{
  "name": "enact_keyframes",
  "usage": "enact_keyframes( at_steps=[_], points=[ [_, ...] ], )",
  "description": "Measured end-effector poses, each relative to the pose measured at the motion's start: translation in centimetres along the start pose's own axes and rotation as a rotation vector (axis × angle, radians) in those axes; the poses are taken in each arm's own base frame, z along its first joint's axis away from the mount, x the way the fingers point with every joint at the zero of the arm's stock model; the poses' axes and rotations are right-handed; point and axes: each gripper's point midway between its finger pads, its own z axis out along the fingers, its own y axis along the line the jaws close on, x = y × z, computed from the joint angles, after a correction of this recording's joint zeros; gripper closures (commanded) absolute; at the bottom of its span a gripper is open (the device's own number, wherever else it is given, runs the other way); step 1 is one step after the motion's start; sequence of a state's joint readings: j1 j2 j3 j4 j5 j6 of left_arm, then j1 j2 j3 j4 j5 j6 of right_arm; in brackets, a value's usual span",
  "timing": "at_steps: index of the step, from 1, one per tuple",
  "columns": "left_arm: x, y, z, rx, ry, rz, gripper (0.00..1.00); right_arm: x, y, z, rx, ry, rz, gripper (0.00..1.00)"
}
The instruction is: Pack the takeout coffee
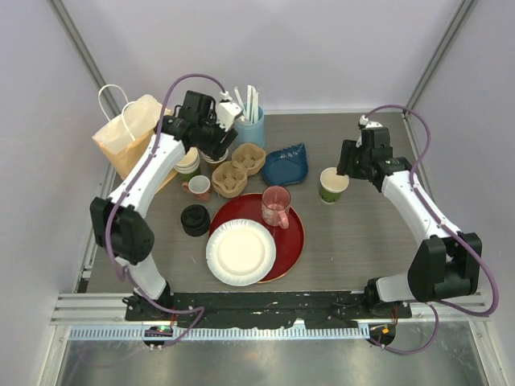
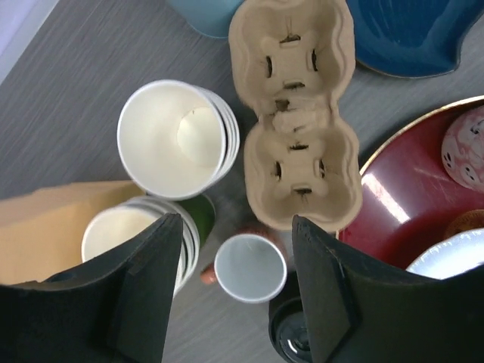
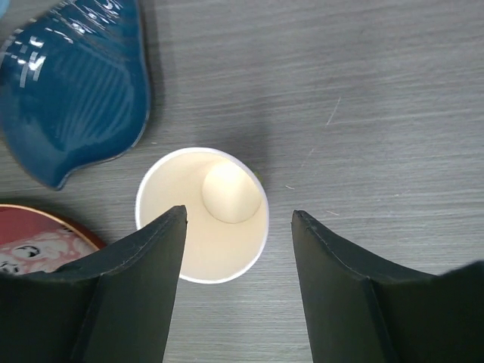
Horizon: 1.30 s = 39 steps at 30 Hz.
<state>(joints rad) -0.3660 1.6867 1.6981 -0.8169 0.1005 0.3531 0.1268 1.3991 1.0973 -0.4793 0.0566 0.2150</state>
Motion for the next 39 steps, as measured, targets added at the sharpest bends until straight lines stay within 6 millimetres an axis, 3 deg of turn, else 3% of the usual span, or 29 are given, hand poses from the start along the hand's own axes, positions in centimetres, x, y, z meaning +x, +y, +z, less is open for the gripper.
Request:
enact_keyframes(
  at_steps=[6, 14, 21, 28, 32, 39],
  points=[
    [-0.3, 0.7, 4.4, 0.031, 0.059, 0.038, 0.5, -1.5, 0.5, -1.8, -0.029, -0.048, -0.005, 0.36],
    [0.5, 0.9, 7.1, 0.055, 0.115, 0.053, 0.55, -1.2, 0.4, -1.9, -0.027, -0.037, -0.02, 0.36],
    [1.3, 1.6, 9.0, 0.068, 0.162, 0.038, 0.68, -1.1, 0.4, -1.9, -0.026, -0.034, -0.025, 0.36],
    [2.6, 2.1, 9.6, 0.079, 0.201, 0.018, 0.82, -1.1, 0.3, -1.9, -0.025, -0.031, -0.027, 0.36],
    [2.8, 1.9, 9.5, 0.089, 0.207, 0.014, 1.0, -1.0, 0.3, -1.9, -0.025, -0.029, -0.027, 0.36],
    [2.7, 1.5, 9.5, 0.114, 0.203, 0.011, 1.0, -1.0, 0.4, -2.0, -0.028, -0.027, -0.028, 0.36]
  ],
)
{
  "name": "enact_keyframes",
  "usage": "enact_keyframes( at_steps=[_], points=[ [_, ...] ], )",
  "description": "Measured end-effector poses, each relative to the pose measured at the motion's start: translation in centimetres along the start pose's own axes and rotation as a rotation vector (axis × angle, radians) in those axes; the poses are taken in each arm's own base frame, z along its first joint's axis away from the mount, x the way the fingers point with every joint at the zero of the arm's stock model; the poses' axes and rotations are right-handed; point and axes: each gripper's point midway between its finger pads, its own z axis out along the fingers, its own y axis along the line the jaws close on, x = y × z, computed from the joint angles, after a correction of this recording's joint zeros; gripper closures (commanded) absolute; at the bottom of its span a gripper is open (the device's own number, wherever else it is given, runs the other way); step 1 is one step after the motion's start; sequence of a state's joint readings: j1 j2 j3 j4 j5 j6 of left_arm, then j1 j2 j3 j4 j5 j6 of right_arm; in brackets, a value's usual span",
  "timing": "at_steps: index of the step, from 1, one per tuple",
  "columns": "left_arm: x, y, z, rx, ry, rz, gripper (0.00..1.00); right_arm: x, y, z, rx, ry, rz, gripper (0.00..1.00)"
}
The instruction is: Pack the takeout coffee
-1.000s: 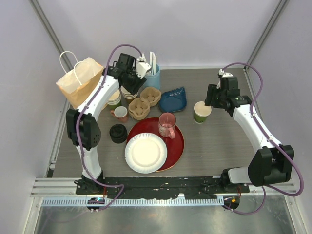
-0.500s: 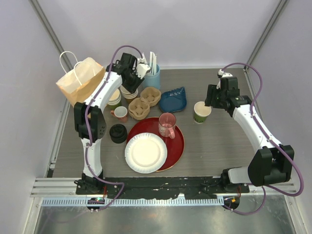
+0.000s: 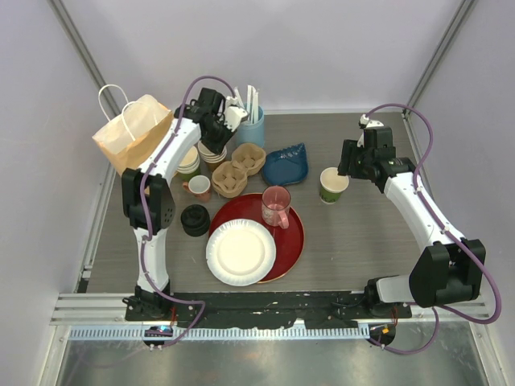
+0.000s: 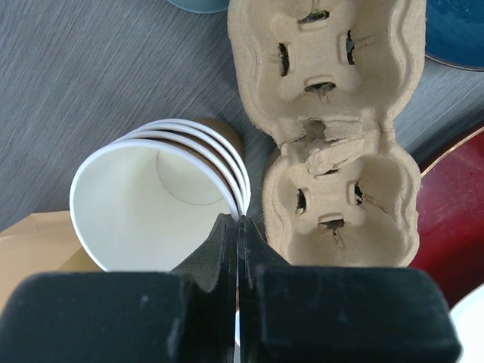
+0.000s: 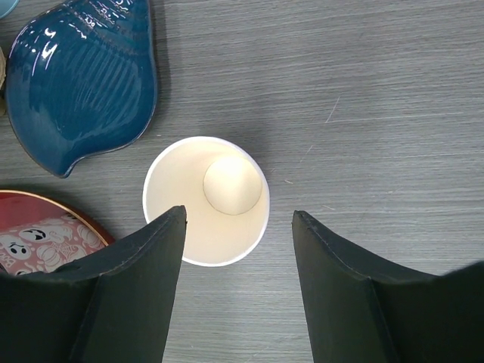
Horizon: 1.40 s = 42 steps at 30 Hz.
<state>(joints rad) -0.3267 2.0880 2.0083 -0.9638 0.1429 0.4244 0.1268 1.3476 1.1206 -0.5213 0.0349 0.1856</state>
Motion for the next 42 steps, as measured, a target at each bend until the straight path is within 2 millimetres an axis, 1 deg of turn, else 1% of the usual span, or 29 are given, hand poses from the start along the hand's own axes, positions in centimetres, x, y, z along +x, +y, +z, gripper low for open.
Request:
enact_keyframes(
  at_steps=[4, 8, 15, 22, 24, 27, 29, 31, 32, 33, 34, 35, 36, 37, 38, 39, 40, 41, 42],
  points=[
    [-0.1, 0.0, -0.2, -0.003, -0.004, 0.003, 1.0, 0.0, 0.1, 0.0, -0.006, 0.002, 0.0, 0.37],
    [-0.4, 0.1, -1.2, -0.016, -0.022, 0.009, 1.0, 0.1, 0.2, 0.0, -0.011, 0.003, 0.0, 0.36],
    [-1.7, 0.5, -4.6, -0.062, -0.088, 0.029, 1.0, 0.1, 0.2, 0.0, -0.013, 0.006, 0.0, 0.36],
    [-2.3, 1.0, -7.0, -0.108, -0.119, 0.05, 1.0, 0.1, 0.7, -0.3, -0.042, 0.004, 0.0, 0.36],
    [-2.6, 1.1, -8.0, -0.123, -0.134, 0.053, 1.0, -0.1, 0.9, -0.5, -0.053, -0.001, 0.0, 0.36],
    [-3.0, 1.0, -10.1, -0.143, -0.168, 0.059, 1.0, -0.6, 1.3, -1.0, -0.07, -0.011, 0.001, 0.37],
    [-3.5, 0.5, -12.0, -0.148, -0.203, 0.069, 1.0, -1.2, 1.6, -1.4, -0.081, -0.025, 0.002, 0.36],
    [-3.8, -0.4, -14.5, -0.146, -0.242, 0.089, 1.0, -2.0, 2.2, -2.0, -0.092, -0.042, -0.002, 0.36],
    [-4.0, -1.3, -16.1, -0.14, -0.27, 0.114, 1.0, -2.8, 2.7, -2.6, -0.099, -0.056, -0.008, 0.34],
    [-4.2, -2.0, -17.3, -0.135, -0.29, 0.132, 1.0, -3.4, 3.4, -3.0, -0.112, -0.072, -0.014, 0.27],
    [-4.5, -3.1, -18.5, -0.125, -0.313, 0.164, 1.0, -4.3, 4.4, -3.7, -0.134, -0.093, -0.025, 0.26],
    [-4.7, -4.7, -19.7, -0.11, -0.334, 0.207, 1.0, -5.3, 5.8, -4.6, -0.162, -0.116, -0.038, 0.24],
    [-4.8, -6.2, -20.5, -0.091, -0.35, 0.254, 1.0, -6.3, 7.5, -5.7, -0.203, -0.14, -0.055, 0.22],
    [-4.5, -7.5, -21.5, -0.076, -0.361, 0.296, 1.0, -7.4, 9.3, -6.8, -0.254, -0.17, -0.074, 0.21],
    [-4.6, -10.6, -22.0, -0.02, -0.376, 0.369, 1.0, -8.6, 11.3, -8.2, -0.314, -0.201, -0.087, 0.19],
    [-4.4, -12.1, -22.3, 0.009, -0.379, 0.413, 1.0, -9.5, 13.1, -9.5, -0.373, -0.225, -0.099, 0.18],
    [-4.1, -14.2, -22.7, 0.052, -0.385, 0.468, 1.0, -10.4, 15.1, -10.9, -0.445, -0.251, -0.104, 0.18],
    [-3.7, -15.7, -23.0, 0.086, -0.384, 0.506, 1.0, -11.2, 16.7, -12.2, -0.508, -0.277, -0.107, 0.18],
    [-3.2, -16.8, -23.2, 0.11, -0.379, 0.539, 1.0, -11.8, 18.0, -13.4, -0.559, -0.296, -0.106, 0.18]
  ],
)
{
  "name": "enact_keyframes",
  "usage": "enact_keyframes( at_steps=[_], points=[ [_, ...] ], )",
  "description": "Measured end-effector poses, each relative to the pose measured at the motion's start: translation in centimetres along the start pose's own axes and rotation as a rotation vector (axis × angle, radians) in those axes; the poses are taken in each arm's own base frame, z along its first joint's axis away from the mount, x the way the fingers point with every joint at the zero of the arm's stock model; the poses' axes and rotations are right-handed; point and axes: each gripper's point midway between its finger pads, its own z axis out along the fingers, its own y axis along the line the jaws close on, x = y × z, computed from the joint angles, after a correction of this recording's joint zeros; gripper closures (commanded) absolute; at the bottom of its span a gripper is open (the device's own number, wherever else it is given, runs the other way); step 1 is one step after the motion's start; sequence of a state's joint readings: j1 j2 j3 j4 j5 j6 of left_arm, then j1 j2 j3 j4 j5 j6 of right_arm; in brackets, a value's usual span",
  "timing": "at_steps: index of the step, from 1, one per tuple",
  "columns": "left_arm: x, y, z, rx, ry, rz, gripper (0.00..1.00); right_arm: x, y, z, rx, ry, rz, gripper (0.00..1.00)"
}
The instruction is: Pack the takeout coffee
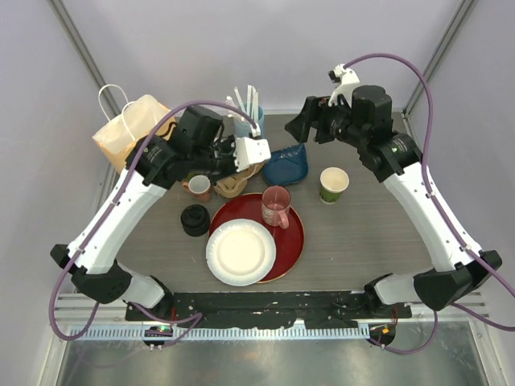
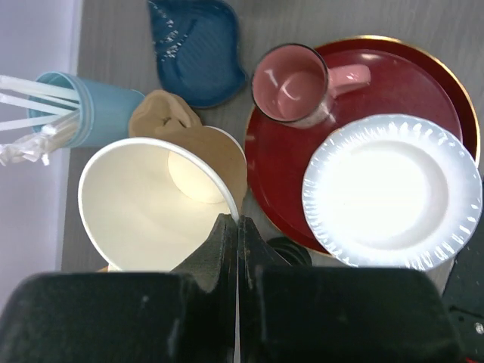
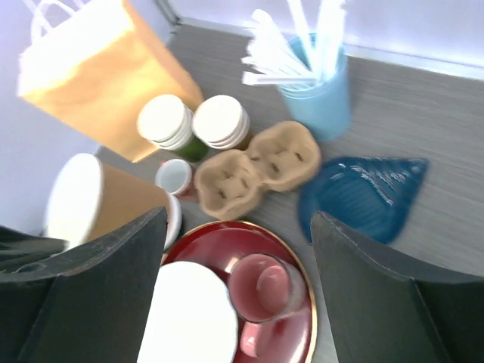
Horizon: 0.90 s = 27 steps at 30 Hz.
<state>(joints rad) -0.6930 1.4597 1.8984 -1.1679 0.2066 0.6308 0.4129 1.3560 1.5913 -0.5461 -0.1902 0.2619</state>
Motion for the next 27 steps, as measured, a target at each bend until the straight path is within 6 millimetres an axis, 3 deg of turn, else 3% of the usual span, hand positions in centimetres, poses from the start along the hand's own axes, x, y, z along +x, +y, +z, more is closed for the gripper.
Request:
enact_keyframes(
  at_steps=[2, 5, 10, 16, 18, 21, 22, 25, 27],
  points=[
    [0.0, -1.6, -0.1, 0.04, 0.011, 0.03, 1.0, -1.0, 2.6, -0.2, -0.082, -0.023, 0.003, 0.18],
    [0.1, -3.0, 0.1, 0.072, 0.034, 0.065, 1.0, -1.0, 5.4, 0.1, -0.162, -0.018, 0.007, 0.18],
    [-0.5, -4.9, 0.3, 0.104, 0.048, 0.129, 1.0, 2.5, 9.2, 2.3, -0.266, 0.092, 0.014, 0.24],
    [-0.4, -5.1, 0.5, 0.097, 0.071, 0.147, 1.0, 6.6, 10.6, 4.5, -0.294, 0.213, 0.025, 0.31],
    [-0.2, -4.9, 0.7, 0.087, 0.084, 0.148, 1.0, 6.9, 10.8, 4.6, -0.298, 0.22, 0.023, 0.38],
    [0.0, -4.5, 0.8, 0.069, 0.101, 0.149, 1.0, 7.1, 10.8, 4.6, -0.294, 0.226, 0.017, 0.58],
    [0.0, -4.4, 0.8, 0.064, 0.103, 0.15, 1.0, 7.3, 10.7, 4.6, -0.291, 0.232, 0.012, 0.71],
    [-0.1, -4.1, 0.8, 0.046, 0.102, 0.151, 1.0, 8.0, 10.3, 4.9, -0.275, 0.255, 0.003, 0.91],
    [-0.2, -3.9, 1.0, 0.04, 0.101, 0.151, 1.0, 8.6, 10.1, 5.1, -0.264, 0.273, -0.003, 0.99]
  ],
)
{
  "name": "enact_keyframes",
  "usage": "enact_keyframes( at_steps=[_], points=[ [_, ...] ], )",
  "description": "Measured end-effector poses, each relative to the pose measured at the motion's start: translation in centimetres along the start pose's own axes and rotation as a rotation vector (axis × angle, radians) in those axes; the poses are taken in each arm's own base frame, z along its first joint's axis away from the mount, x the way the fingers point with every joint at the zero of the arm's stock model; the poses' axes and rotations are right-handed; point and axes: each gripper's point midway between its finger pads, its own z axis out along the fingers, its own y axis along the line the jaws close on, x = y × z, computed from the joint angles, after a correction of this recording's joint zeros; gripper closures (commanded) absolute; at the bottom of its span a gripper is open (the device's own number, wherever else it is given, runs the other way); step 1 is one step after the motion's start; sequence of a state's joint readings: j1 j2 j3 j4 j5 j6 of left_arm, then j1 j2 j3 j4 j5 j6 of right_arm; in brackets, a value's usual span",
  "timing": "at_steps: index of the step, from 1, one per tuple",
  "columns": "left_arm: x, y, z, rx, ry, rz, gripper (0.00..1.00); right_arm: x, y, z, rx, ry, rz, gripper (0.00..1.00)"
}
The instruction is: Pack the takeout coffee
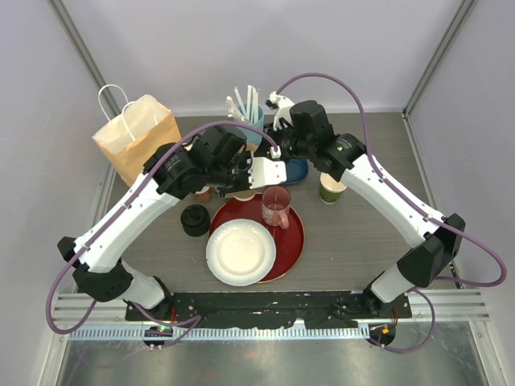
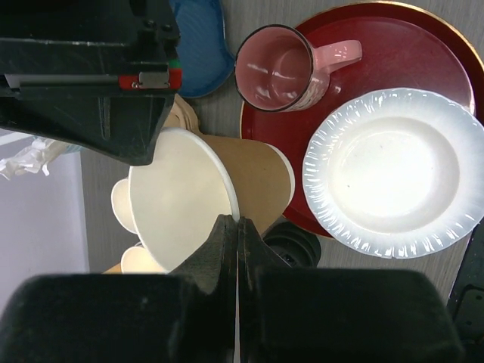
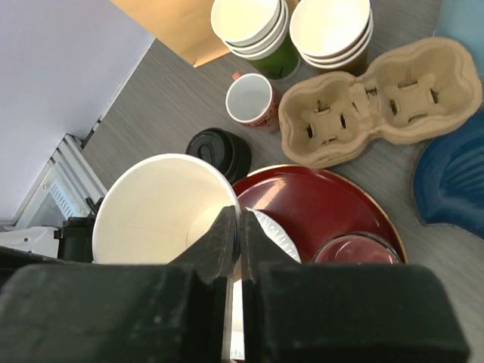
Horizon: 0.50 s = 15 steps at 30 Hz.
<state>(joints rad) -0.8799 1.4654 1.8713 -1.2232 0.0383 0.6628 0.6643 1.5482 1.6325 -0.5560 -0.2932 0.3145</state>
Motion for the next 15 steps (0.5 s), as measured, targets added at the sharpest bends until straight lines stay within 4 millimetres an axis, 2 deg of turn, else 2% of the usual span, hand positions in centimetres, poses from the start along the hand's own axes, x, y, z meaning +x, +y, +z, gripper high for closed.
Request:
enact_keyframes(
  at_steps=[1, 2, 4, 5, 7, 10, 15],
  points=[
    [0.0, 0.1, 0.1, -0.003, 0.003, -0.001, 1.0, 0.1, -0.1, 0.1, 0.009, 0.003, -0.003, 0.99],
    [0.1, 0.1, 0.1, -0.007, 0.009, -0.003, 0.91, 0.2, -0.2, 0.2, 0.018, 0.005, -0.006, 0.99],
    [0.1, 0.3, 0.3, -0.018, 0.012, -0.005, 0.69, 0.2, -0.7, 0.2, 0.042, 0.001, -0.013, 0.99],
    [0.0, 0.6, 0.4, -0.03, 0.012, -0.007, 0.49, 0.1, -0.9, 0.1, 0.054, -0.002, -0.019, 0.99],
    [0.1, 1.0, 0.3, -0.058, 0.019, -0.024, 0.29, 0.3, -2.0, 0.0, 0.108, 0.0, -0.03, 0.99],
    [0.1, 1.6, 0.3, -0.09, 0.021, -0.048, 0.12, 0.3, -3.8, -0.4, 0.183, 0.003, -0.038, 0.99],
    [-0.2, 2.5, -0.2, -0.149, 0.01, -0.092, 0.04, -1.3, -7.7, -2.4, 0.295, -0.047, -0.017, 0.99]
  ],
)
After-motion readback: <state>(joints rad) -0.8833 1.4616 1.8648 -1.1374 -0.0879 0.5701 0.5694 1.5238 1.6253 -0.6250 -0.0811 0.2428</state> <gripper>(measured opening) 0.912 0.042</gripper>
